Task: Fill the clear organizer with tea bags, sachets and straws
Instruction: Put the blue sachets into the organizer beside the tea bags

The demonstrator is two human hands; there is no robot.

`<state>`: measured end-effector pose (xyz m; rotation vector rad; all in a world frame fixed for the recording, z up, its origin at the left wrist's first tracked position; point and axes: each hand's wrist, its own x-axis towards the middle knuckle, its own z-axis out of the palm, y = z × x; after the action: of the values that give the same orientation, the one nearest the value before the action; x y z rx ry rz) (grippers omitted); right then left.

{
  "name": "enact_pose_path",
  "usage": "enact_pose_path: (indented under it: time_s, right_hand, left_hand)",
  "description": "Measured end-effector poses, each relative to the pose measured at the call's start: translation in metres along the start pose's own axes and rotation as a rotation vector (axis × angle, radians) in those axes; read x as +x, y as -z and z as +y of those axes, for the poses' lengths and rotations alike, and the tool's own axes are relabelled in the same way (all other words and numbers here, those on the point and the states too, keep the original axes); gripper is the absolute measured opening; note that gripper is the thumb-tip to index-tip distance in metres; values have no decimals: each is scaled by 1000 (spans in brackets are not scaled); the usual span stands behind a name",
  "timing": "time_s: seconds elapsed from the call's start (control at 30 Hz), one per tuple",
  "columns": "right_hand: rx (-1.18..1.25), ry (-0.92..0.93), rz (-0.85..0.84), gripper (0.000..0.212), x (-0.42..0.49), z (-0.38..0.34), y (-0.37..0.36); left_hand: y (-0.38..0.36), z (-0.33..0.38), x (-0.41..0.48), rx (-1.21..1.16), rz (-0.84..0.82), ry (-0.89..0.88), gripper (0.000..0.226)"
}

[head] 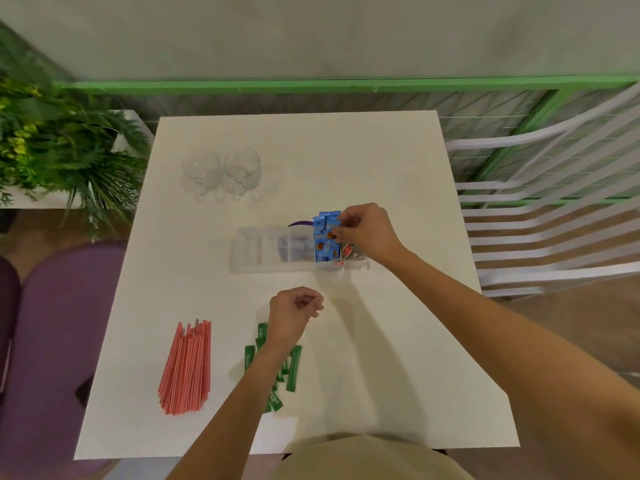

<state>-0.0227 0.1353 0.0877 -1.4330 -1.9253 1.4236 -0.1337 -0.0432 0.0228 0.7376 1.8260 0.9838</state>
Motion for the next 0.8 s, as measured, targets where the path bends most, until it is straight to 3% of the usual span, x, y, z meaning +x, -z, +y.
enact_pose_path:
  time_s: [0.17, 0.43, 0.7, 0.8]
  right_hand:
    - [-153, -18, -49, 5, -1, 7, -14]
    - [-167, -107, -124, 9, 1, 15, -25]
    - [-201, -17, -12, 27, -3, 13, -5]
    - [-118, 43, 47, 17, -15, 16, 7]
  left_hand:
    - [10, -10, -7, -24, 5, 32, 8]
    - [23, -28, -24, -58, 23, 100, 13]
    - [25, -34, -40, -13, 48, 100, 13]
    - [32, -36, -43, -5, 62, 113, 13]
